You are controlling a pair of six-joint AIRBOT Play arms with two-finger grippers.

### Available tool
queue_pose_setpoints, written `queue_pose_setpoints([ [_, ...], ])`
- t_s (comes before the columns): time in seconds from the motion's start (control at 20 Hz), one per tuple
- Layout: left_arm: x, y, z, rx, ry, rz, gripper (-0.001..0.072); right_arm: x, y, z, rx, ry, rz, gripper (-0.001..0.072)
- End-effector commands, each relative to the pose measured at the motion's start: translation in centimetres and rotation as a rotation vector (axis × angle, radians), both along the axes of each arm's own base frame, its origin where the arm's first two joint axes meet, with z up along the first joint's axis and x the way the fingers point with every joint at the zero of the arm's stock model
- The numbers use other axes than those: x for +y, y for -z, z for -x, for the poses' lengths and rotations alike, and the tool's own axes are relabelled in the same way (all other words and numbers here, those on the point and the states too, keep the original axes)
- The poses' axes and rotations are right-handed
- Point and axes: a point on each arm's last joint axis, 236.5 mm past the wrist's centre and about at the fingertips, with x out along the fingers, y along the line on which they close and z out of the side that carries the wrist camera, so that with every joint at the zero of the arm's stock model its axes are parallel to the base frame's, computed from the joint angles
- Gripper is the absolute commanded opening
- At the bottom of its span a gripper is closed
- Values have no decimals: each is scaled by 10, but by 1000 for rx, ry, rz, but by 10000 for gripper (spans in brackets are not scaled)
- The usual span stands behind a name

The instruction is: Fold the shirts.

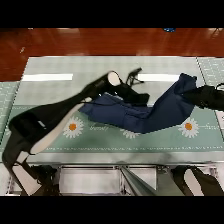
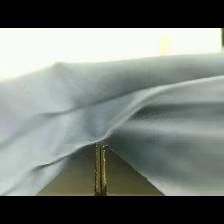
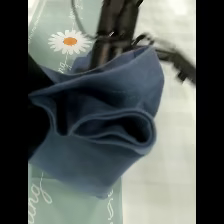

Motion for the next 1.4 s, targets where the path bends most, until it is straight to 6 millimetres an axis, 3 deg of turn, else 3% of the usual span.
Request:
queue_pose_setpoints([
  [0.0, 76, -50, -50, -110, -96, -27, 23, 23, 2, -6, -3, -45, -15, 22],
  [0.1, 133, -92, -68, -230, -177, -44, 23, 51, 8, -18, 3, -86, -41, 22],
  [0.2, 200, -121, -73, -334, -271, -111, 23, 85, 14, -38, -6, -114, -95, 22],
  [0.3, 258, -143, -59, -387, -374, -140, 23, 127, 25, -60, -5, -151, -120, 22],
  [0.45, 309, -166, -16, -441, -487, -127, 24, 192, 46, -89, 19, -236, -121, 22],
  [0.65, 332, -172, 29, -501, -547, -118, 24, 275, 83, -107, 101, -358, -148, 22],
  [0.9, 338, -161, 38, -477, -569, -124, 24, 335, 126, -106, 188, -444, -168, 22],
  [1.05, 338, -158, 36, -468, -568, -127, 24, 346, 144, -104, 216, -450, -164, 25],
  [1.1, 338, -157, 35, -464, -568, -129, 24, 347, 149, -104, 228, -449, -166, 136],
  [1.15, 338, -156, 35, -462, -568, -129, 24, 346, 150, -101, 240, -457, -167, 371],
  [1.2, 338, -154, 34, -458, -568, -131, 24, 346, 151, -98, 243, -471, -158, 419],
  [1.35, 344, -150, 21, -456, -601, -137, 24, 324, 133, -95, 268, -508, -173, 419],
])
